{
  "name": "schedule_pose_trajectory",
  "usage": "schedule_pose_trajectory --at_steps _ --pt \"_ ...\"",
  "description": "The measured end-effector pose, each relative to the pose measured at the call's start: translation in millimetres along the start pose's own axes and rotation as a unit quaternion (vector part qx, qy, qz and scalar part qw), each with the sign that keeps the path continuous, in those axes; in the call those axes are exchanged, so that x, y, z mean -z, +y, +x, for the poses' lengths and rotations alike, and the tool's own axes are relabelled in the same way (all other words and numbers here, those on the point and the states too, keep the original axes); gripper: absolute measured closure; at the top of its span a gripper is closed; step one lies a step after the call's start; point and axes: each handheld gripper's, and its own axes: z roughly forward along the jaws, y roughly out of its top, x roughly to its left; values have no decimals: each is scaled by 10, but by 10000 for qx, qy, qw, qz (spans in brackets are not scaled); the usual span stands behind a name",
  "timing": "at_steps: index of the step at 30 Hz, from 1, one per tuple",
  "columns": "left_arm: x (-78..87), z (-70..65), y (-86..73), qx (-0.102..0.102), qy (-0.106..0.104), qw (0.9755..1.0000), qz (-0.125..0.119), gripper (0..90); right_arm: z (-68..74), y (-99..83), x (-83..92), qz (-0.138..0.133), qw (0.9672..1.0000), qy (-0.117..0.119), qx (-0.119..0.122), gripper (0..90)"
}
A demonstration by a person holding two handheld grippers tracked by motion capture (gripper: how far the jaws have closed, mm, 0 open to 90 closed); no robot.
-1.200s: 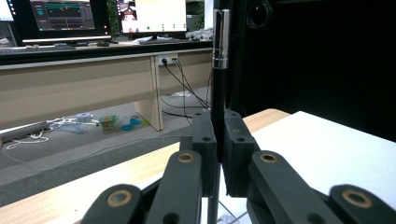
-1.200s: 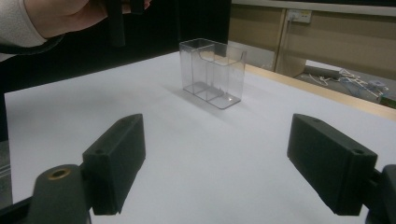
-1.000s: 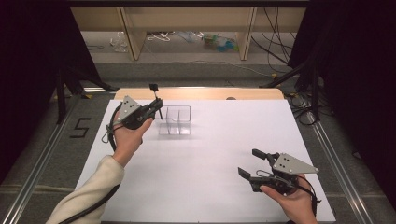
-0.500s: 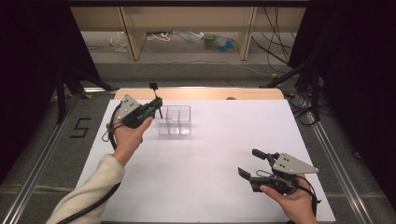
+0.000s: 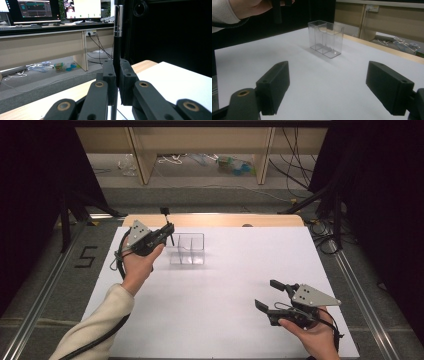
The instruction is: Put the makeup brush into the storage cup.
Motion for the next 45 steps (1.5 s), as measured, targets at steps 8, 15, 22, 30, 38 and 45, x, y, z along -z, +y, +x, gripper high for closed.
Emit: schedule_pose_trajectory --at_steps 8,15,22,30,38,45 --pt "-15 4 6 10 7 10000 -8 850 20 -3 4 79 9998 63 -162 204" --pt "-26 14 14 0 14 10000 -24 850 20 -3 4 80 9998 63 -165 204" --pt "-47 14 16 8 11 10000 -24 850 18 -4 3 89 9998 63 -170 204" --pt "-76 12 3 19 -6 10000 -19 850 -4 2 12 103 9999 -9 -8 204" --pt "-100 19 0 41 9 10000 -9 850 -3 0 9 80 10000 -21 -12 204" --pt "-114 30 6 -9 25 10000 -12 850 -5 1 13 102 9999 -12 -16 204"
